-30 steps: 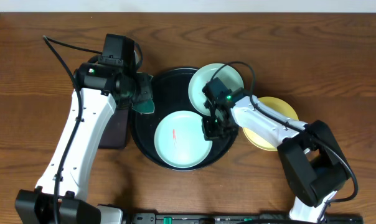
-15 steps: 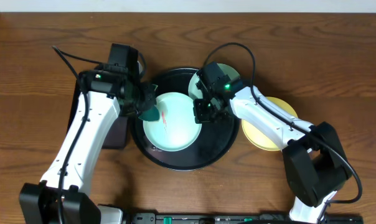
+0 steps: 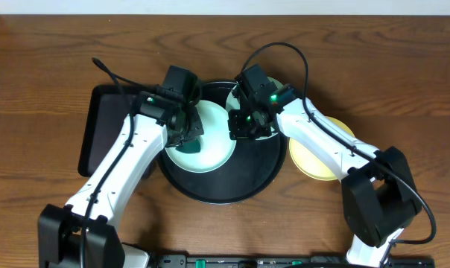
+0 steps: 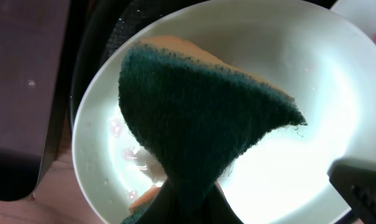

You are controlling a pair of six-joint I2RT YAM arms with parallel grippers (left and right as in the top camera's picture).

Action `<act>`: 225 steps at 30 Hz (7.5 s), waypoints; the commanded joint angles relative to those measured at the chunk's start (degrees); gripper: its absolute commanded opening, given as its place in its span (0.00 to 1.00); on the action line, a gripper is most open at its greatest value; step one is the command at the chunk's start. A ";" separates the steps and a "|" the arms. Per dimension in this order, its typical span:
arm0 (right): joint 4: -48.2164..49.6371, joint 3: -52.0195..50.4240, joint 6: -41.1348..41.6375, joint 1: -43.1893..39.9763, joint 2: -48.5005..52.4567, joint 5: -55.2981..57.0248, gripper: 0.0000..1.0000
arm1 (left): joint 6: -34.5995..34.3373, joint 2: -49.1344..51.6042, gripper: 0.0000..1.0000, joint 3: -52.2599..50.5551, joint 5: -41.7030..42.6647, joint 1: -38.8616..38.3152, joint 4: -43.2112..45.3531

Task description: Clean dirty plates on tray and stack at the side

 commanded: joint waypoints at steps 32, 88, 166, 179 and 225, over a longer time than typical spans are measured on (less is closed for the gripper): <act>-3.63 5.95 -5.66 0.37 -0.39 -6.23 0.01 | 8.72 0.87 0.07 -1.36 -14.73 0.00 12.37; 5.16 5.99 -0.94 -1.11 6.38 1.22 0.27 | 10.23 0.83 0.07 3.26 -14.14 3.13 13.75; 8.92 6.03 5.49 1.75 12.39 4.76 0.24 | 10.23 0.85 0.07 2.99 -13.14 3.65 10.86; 17.38 6.01 7.28 3.76 12.63 13.25 0.32 | 10.23 0.85 0.07 2.95 -13.14 3.65 10.86; 8.22 6.01 5.75 5.79 15.78 14.53 0.01 | 10.54 0.85 0.07 2.95 -12.68 3.65 9.64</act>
